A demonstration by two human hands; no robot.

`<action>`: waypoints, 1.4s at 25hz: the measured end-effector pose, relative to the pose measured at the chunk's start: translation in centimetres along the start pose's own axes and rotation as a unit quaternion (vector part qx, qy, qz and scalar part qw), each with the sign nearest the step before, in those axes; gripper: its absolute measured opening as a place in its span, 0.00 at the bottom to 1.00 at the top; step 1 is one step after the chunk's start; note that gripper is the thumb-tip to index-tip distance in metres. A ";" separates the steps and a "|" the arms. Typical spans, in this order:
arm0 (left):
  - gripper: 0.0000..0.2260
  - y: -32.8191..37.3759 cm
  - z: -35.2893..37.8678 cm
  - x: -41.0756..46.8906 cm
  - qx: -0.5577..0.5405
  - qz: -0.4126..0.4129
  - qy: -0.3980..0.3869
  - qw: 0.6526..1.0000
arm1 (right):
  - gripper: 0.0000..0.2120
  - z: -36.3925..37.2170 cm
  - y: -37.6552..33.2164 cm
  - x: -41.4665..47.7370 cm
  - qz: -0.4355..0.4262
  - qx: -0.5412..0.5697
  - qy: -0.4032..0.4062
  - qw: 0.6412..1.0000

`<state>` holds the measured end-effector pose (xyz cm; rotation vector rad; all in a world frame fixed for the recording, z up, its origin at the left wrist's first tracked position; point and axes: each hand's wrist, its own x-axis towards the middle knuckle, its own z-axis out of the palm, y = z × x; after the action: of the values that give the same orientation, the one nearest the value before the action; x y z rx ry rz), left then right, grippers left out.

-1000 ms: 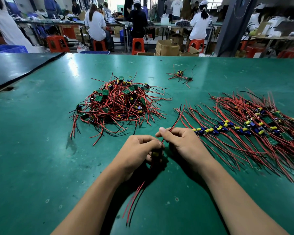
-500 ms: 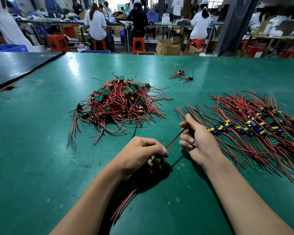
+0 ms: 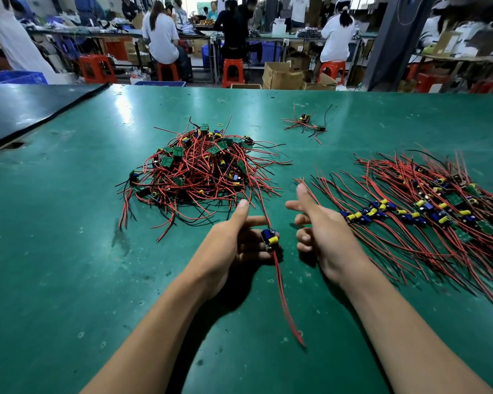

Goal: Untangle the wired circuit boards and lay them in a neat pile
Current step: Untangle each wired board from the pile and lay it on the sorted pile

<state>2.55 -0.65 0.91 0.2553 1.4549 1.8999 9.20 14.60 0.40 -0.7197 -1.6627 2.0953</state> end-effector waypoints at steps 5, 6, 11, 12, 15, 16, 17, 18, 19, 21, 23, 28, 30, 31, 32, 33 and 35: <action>0.26 0.0 0.1 0.3 -0.028 0.004 -0.015 0.999 | 0.14 1.1 0.8 -1.4 -0.162 -0.309 -0.042 0.936; 0.26 0.0 0.1 0.3 -0.033 0.003 -0.017 0.999 | 0.15 1.1 0.9 -1.5 -0.180 -0.335 -0.035 0.924; 0.23 -0.1 0.1 0.6 -0.043 -0.003 -0.024 0.999 | 0.11 0.9 1.1 -1.0 -0.202 -0.343 0.009 0.917; 0.20 -0.2 0.0 0.6 -0.032 0.003 -0.015 0.999 | 0.11 0.6 1.0 -0.7 -0.210 -0.359 0.034 0.909; 0.09 -0.5 -0.3 0.8 0.029 0.058 0.033 0.997 | 0.12 -1.0 0.7 0.1 -0.193 -0.400 0.131 0.886; 0.06 -0.6 -0.6 0.8 0.068 0.086 0.053 0.993 | 0.13 -1.6 0.6 0.3 -0.176 -0.413 0.156 0.880; 0.05 -0.6 -1.0 0.9 0.122 0.119 0.078 0.982 | 0.14 -2.2 0.5 0.4 -0.163 -0.427 0.176 0.872; 0.04 -0.6 -1.4 1.0 0.185 0.152 0.107 0.965 | 0.14 -2.5 0.4 0.5 -0.155 -0.444 0.191 0.861; 0.04 -0.6 -1.9 1.1 0.249 0.182 0.139 0.941 | 0.14 -2.7 0.3 0.4 -0.151 -0.461 0.206 0.850; 0.05 -0.5 -2.6 1.1 0.351 0.235 0.193 0.886 | 0.17 -2.8 0.3 0.2 -0.147 -0.492 0.227 0.828; 0.07 -0.3 -2.9 1.1 0.422 0.268 0.218 0.838 | 0.21 -2.7 0.3 -0.2 -0.142 -0.510 0.242 0.814; 0.14 -0.9 -2.8 1.4 0.568 0.209 0.202 0.770 | 0.12 -1.5 -0.5 -0.8 -0.240 -0.493 0.147 0.824; 0.11 -1.0 -2.6 1.5 0.611 0.215 0.191 0.738 | 0.08 -0.4 0.0 -0.9 -0.247 -0.453 0.052 0.855; 0.10 -1.0 -2.5 1.5 0.623 0.222 0.185 0.727 | 0.09 0.1 0.6 -0.9 -0.235 -0.455 0.015 0.859; 0.10 -0.9 -2.5 1.5 0.628 0.227 0.180 0.722 | 0.11 0.5 1.2 -0.8 -0.224 -0.481 -0.001 0.847; 0.10 -0.9 -2.6 1.5 0.626 0.230 0.179 0.723 | 0.14 0.5 1.9 -0.5 -0.215 -0.522 0.004 0.825; 0.09 -0.9 -2.7 1.5 0.616 0.234 0.182 0.730 | 0.21 0.1 2.1 0.1 -0.187 -0.581 0.051 0.790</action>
<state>0.33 -1.66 -1.23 0.9617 2.9950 0.9629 9.17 14.10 -1.65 -0.6757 -2.6662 0.5606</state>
